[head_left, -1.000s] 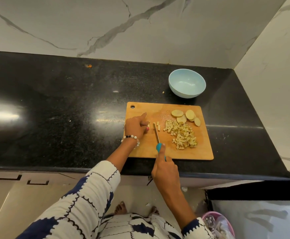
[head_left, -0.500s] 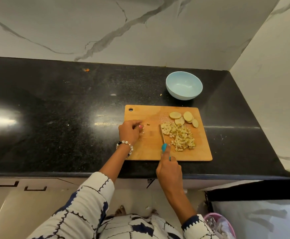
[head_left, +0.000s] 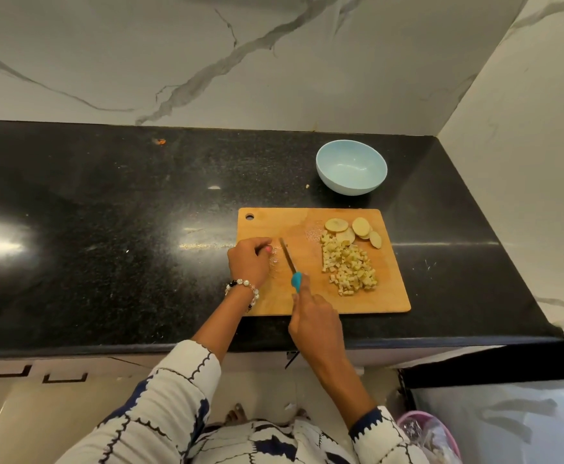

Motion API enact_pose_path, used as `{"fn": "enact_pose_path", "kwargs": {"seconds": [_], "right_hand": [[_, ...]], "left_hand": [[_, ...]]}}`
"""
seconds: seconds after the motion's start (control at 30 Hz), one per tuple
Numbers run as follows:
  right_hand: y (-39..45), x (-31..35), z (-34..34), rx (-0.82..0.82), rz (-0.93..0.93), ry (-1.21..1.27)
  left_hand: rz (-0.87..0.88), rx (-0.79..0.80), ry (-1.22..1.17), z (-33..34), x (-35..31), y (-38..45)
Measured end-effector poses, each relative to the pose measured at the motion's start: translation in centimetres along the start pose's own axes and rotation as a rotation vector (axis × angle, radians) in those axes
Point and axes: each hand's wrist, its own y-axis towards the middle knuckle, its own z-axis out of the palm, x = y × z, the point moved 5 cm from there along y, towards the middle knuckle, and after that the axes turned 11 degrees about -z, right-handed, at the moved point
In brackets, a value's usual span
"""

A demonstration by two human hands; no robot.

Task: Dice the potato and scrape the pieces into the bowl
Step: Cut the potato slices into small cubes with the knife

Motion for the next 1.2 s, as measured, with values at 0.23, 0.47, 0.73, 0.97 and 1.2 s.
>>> {"fn": "enact_pose_path", "kwargs": {"seconds": [0.23, 0.47, 0.73, 0.97, 1.2], "right_hand": [[0.5, -1.9, -0.1, -0.027, 0.112, 0.018], [-0.5, -5.8, -3.1, -0.118, 0.161, 0.264], [-0.4, -10.9, -7.1, -0.247, 0.275, 0.625], [0.0, -13.4, -7.9, -0.349, 0.322, 0.628], [0.7, -13.4, -7.4, -0.34, 0.298, 0.651]], "left_hand": [[-0.021, 0.012, -0.029, 0.2, 0.0, 0.5], [0.044, 0.076, -0.032, 1.7, -2.4, 0.8], [0.212, 0.207, 0.185, 6.9, -9.6, 3.2], [0.331, 0.477, 0.604, 12.6, -12.5, 4.1], [0.241, 0.532, 0.513, 12.9, -12.1, 4.6]]}}
